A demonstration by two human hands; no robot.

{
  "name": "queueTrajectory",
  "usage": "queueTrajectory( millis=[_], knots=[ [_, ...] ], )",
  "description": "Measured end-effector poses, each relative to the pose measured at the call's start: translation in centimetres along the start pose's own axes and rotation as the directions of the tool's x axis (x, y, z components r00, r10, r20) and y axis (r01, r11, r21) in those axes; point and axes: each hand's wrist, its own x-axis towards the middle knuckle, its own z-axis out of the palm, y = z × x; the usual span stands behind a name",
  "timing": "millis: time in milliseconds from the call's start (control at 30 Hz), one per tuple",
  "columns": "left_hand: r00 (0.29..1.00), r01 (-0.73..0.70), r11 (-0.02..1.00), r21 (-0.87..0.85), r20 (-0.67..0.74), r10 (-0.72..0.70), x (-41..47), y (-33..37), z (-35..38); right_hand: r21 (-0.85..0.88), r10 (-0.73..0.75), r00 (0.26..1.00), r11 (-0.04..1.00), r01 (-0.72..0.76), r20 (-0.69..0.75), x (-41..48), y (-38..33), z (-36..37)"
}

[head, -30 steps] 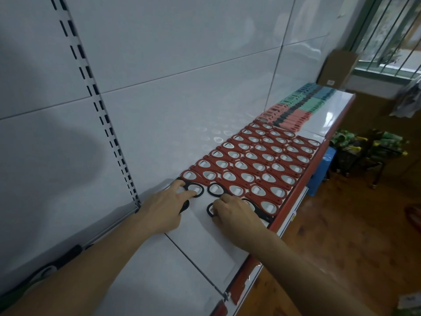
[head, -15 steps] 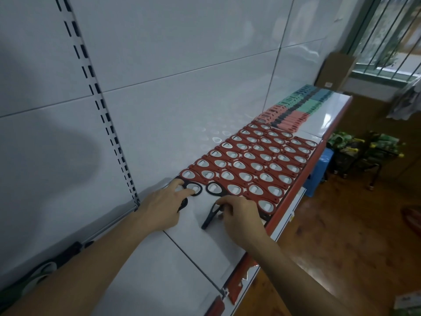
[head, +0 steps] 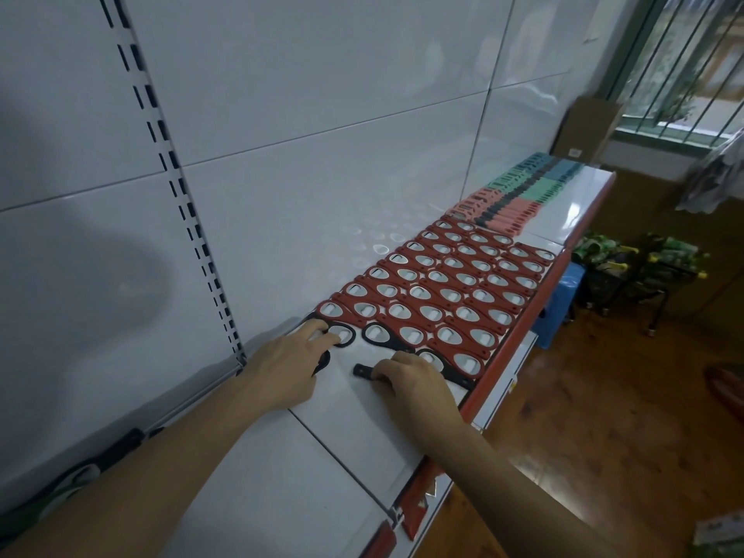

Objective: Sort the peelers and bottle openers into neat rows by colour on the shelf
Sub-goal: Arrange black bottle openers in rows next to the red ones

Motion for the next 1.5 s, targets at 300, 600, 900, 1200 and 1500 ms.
queueTrajectory(
  millis=[300,600,900,1200,1500],
  knots=[
    [1.000,-0.015,1.000,0.009,0.008,0.015,-0.2,0.0,-0.2,-0.009,0.088,0.995,0.996,-0.088,-0.048,1.6,-0.4,1.2],
    [1.000,0.014,0.997,-0.071,-0.001,-0.014,-0.5,0.3,-0.7,0.042,0.031,0.993,0.999,-0.026,-0.114,1.7,-0.3,1.2],
    [0.970,0.009,-0.433,-0.901,0.113,-0.214,-1.5,6.1,-3.0,0.878,0.430,0.897,0.462,-0.125,-0.098,-0.1,-2.8,-1.4],
    [0.926,0.097,-0.074,-0.993,0.117,-0.358,-0.4,8.1,-1.4,0.762,0.241,0.970,0.624,-0.173,0.023,0.8,-0.2,-2.7],
    [0.983,0.058,0.635,-0.770,-0.067,-0.171,0.7,6.2,-1.9,0.634,0.321,0.947,0.731,-0.252,0.005,2.3,4.1,-7.8]
  ],
)
